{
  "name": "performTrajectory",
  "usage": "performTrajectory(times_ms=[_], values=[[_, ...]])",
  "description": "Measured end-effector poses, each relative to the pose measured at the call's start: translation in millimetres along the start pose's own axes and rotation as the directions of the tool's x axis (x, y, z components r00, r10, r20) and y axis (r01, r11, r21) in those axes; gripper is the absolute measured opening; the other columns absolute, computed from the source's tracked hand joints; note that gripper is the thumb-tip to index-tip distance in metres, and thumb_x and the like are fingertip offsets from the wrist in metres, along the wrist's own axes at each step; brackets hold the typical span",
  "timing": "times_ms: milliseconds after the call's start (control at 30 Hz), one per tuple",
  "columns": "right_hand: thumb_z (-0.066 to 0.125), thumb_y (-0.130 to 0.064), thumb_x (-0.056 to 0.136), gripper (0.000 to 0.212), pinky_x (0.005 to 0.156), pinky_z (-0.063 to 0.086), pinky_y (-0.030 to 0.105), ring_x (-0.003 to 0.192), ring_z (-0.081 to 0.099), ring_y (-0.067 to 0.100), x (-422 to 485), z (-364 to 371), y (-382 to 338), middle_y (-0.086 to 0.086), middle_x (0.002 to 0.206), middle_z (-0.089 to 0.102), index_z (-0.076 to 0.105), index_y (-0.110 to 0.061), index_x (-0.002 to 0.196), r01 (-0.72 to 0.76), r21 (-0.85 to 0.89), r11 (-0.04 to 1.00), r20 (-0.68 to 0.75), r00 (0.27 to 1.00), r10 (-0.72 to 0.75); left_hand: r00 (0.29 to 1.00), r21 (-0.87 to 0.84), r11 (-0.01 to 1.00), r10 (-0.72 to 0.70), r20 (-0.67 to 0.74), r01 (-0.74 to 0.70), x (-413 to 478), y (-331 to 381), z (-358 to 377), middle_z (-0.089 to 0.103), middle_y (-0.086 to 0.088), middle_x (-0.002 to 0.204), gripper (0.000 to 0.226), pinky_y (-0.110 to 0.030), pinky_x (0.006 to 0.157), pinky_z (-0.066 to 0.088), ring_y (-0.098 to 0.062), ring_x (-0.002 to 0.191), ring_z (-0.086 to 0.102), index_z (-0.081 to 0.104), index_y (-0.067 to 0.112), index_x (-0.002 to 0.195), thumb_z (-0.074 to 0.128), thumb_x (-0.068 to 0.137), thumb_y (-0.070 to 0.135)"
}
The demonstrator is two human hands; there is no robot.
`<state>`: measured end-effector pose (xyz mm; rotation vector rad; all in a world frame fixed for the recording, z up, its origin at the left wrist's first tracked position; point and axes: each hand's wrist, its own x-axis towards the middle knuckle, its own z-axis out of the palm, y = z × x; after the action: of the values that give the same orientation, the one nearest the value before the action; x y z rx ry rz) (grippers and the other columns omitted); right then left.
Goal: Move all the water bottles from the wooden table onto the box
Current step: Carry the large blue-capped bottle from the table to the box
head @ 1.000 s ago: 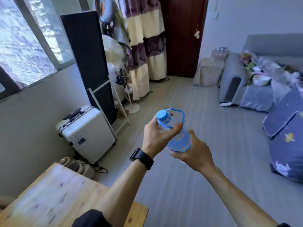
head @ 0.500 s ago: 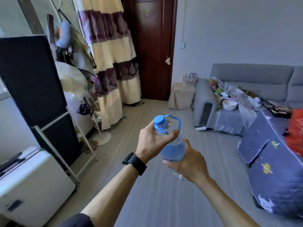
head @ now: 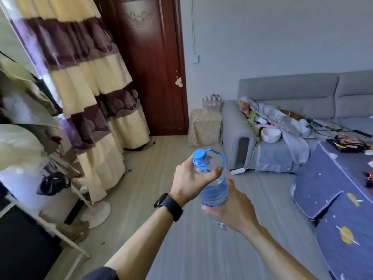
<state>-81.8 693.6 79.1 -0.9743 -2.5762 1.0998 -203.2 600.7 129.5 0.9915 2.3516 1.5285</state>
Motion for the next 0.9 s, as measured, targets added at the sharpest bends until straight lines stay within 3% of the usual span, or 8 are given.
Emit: performTrajectory(times_ms=[267, 467, 700, 900], values=[[0.072, -0.066, 0.060, 0.065, 0.046, 0.040, 0.014, 0.060, 0.061, 0.001, 214.6, -17.2, 27.4, -0.018, 0.080, 0.067, 0.036, -0.046, 0.110, -0.007, 0.014, 1.000, 0.086, 0.996, 0.006, 0.997, 0.051, 0.996, -0.069, 0.017, 0.068, 200.8, -43.3, 62.1, 0.070, 0.017, 0.089, 0.033, -0.031, 0.085, 0.054, 0.001, 0.088, 0.064, 0.065, 0.034, 0.094, 0.075, 0.069, 0.054], [0.069, -0.072, 0.053, 0.072, 0.069, 0.054, 0.030, 0.078, 0.063, 0.007, 368.6, -22.5, 28.1, -0.020, 0.087, 0.064, 0.033, -0.048, 0.111, 0.007, -0.048, 0.999, 0.116, 0.993, -0.002, 0.992, 0.025, 0.992, -0.127, -0.018, 0.127, 338.7, -71.9, 81.8, 0.070, 0.017, 0.089, 0.038, -0.032, 0.085, 0.055, 0.000, 0.088, 0.064, 0.065, 0.034, 0.095, 0.074, 0.067, 0.058], [0.067, -0.071, 0.053, 0.070, 0.074, 0.054, 0.033, 0.085, 0.065, 0.013, 550.2, 1.6, 11.9, -0.017, 0.090, 0.064, 0.033, -0.044, 0.108, 0.011, -0.073, 0.997, 0.136, 0.991, -0.001, 0.990, 0.005, 0.990, -0.141, -0.017, 0.141, 509.1, -137.8, 87.7, 0.070, 0.020, 0.087, 0.030, -0.031, 0.084, 0.055, 0.003, 0.086, 0.065, 0.066, 0.032, 0.092, 0.079, 0.073, 0.051], [0.069, -0.064, 0.059, 0.061, 0.072, 0.055, 0.032, 0.078, 0.062, 0.010, 707.9, 13.7, -30.5, -0.018, 0.082, 0.063, 0.031, -0.047, 0.103, -0.012, -0.074, 0.997, 0.136, 0.990, 0.022, 0.991, 0.006, 0.991, -0.133, 0.036, 0.133, 673.3, -190.9, 72.5, 0.071, 0.020, 0.088, 0.028, -0.024, 0.080, 0.053, 0.005, 0.086, 0.064, 0.067, 0.033, 0.092, 0.078, 0.075, 0.053]])
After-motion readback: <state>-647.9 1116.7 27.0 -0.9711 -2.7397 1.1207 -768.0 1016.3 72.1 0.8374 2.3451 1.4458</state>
